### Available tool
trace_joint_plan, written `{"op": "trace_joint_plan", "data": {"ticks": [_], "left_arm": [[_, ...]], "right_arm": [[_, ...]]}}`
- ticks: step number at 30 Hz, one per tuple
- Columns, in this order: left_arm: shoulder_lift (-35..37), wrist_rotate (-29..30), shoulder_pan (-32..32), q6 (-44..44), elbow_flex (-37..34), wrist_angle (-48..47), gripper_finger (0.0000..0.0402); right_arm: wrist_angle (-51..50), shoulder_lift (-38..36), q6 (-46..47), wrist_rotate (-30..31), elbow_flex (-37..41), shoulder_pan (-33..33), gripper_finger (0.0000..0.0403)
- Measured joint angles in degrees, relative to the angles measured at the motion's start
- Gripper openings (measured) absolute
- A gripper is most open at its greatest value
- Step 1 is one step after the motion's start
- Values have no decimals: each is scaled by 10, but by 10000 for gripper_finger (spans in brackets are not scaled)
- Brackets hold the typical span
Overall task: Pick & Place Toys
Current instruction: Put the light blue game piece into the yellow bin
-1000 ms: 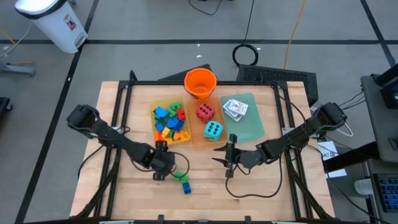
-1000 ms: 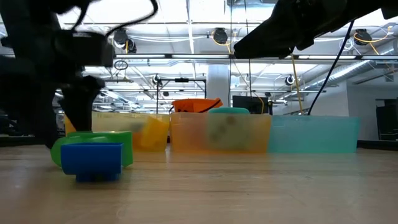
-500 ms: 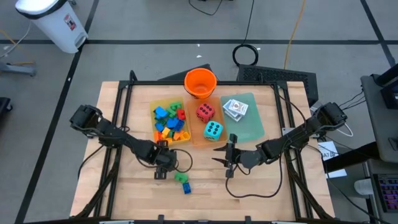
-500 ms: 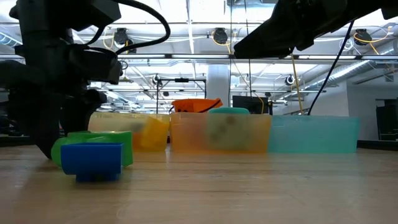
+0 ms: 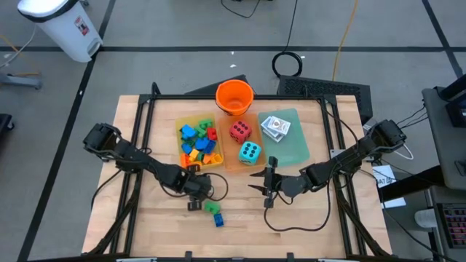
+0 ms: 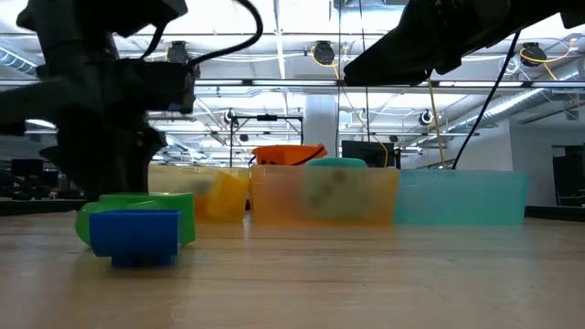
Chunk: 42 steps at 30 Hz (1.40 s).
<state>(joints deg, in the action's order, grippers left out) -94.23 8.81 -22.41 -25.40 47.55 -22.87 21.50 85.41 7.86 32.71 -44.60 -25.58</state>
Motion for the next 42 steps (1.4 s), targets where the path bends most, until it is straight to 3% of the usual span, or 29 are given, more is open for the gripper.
{"op": "trace_joint_plan", "data": {"ticks": [8, 15, 19, 26, 33, 42], "left_arm": [[0, 20, 5, 44, 92, -104, 136], [1, 107, 23, 59, 222, -292, 136], [33, 140, 33, 92, 242, -324, 136], [171, 167, 63, 92, 182, -278, 136], [285, 177, 118, 71, 46, -151, 136], [295, 139, 199, -19, -95, -36, 141]], "right_arm": [[0, 0, 0, 0, 0, 0, 139], [1, 0, 0, 0, 0, 0, 139], [1, 0, 2, 0, 0, 0, 139], [-4, 0, 3, 0, 0, 0, 139], [-3, 0, 0, 0, 0, 0, 139], [-3, 0, 0, 0, 0, 0, 139]]}}
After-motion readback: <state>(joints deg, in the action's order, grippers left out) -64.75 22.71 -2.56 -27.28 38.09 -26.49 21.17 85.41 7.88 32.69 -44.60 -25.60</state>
